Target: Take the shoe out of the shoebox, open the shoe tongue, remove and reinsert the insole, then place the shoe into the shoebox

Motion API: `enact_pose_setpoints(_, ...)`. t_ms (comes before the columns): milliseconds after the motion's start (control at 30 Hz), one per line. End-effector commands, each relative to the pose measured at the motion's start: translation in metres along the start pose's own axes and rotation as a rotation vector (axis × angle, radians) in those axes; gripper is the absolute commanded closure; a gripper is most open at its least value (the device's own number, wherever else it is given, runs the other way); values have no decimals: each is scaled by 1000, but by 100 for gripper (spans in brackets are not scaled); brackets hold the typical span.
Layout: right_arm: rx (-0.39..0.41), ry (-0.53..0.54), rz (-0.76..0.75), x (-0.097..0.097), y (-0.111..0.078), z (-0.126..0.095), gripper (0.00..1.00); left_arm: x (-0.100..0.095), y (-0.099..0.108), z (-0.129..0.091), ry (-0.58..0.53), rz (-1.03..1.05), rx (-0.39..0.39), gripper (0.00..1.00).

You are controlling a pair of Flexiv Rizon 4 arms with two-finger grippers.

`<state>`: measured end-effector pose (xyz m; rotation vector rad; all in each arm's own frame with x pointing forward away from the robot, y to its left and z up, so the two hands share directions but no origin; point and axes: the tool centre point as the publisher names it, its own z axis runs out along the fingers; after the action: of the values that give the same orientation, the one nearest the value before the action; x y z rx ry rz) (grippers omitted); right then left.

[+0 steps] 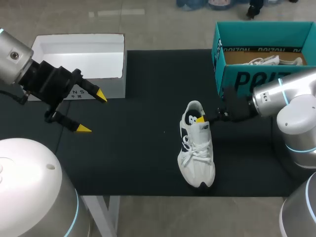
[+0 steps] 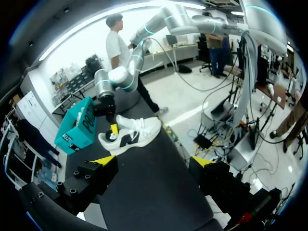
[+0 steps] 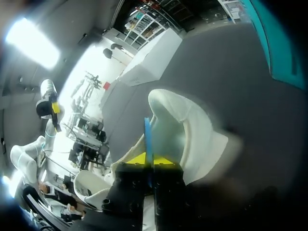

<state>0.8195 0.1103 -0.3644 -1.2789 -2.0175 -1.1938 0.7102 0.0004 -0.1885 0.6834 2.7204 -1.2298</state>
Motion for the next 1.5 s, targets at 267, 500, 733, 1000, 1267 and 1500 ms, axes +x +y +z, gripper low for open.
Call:
enact_pose_setpoints(267,-16,-18,18,0,-7,6,63,0,0,-1,3,-1,-3,0)
enact_pose_setpoints(500,-42,-34,-7,10,12,-3,0,0,0,-1,3,-1,-3,0)
enact_pose_setpoints(733,-71,-97,-31,10,34,-19,0,0,0,-1,3,-1,-3,0)
enact_pose_setpoints(1000,-134,-255,19,27,39,-52,0,0,0,-1,3,-1,-3,0)
enact_pose_setpoints(1267,-94,-547,95,53,17,-39,0,0,0,-1,3,-1,-3,0)
enact_pose_setpoints(1500,-31,-707,88,71,18,-24,0,0,0,-1,3,-1,-3,0)
